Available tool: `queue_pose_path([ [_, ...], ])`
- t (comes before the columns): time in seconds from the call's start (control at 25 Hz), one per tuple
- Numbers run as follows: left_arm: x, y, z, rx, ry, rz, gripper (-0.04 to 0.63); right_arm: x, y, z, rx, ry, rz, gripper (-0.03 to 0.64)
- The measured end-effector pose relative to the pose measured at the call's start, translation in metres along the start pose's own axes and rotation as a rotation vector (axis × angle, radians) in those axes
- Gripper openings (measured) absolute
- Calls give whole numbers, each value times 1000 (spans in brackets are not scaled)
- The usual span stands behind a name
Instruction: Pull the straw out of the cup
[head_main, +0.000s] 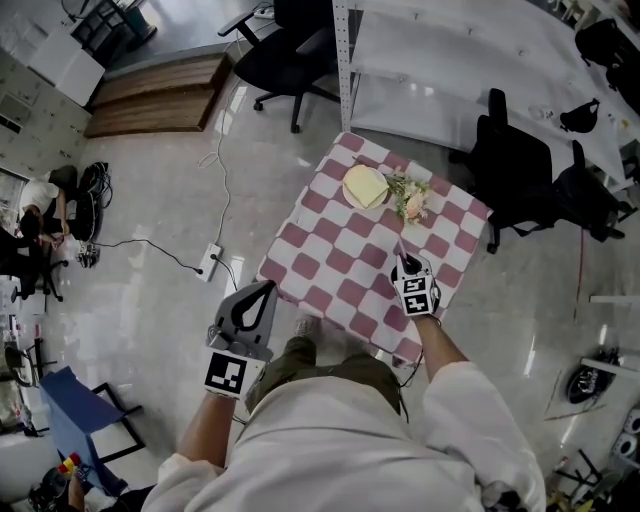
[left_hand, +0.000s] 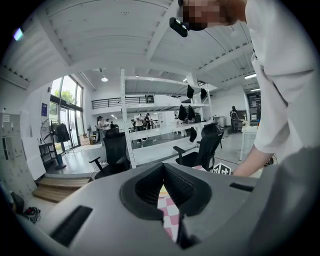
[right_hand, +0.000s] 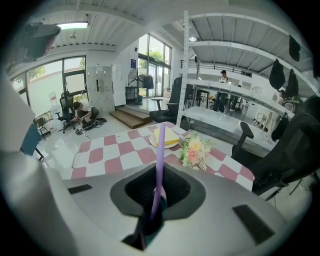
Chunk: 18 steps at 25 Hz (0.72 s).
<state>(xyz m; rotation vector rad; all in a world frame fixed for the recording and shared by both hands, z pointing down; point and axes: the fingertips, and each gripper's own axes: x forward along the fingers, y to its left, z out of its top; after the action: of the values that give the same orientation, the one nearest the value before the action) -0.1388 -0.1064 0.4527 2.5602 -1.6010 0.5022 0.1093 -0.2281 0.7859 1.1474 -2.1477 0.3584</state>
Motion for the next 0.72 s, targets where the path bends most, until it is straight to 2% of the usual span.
queue_pose_path([
  [0.72,19,-10,7,-8,-44,-79,3,-45,-6,50,44,-116,-25,35],
])
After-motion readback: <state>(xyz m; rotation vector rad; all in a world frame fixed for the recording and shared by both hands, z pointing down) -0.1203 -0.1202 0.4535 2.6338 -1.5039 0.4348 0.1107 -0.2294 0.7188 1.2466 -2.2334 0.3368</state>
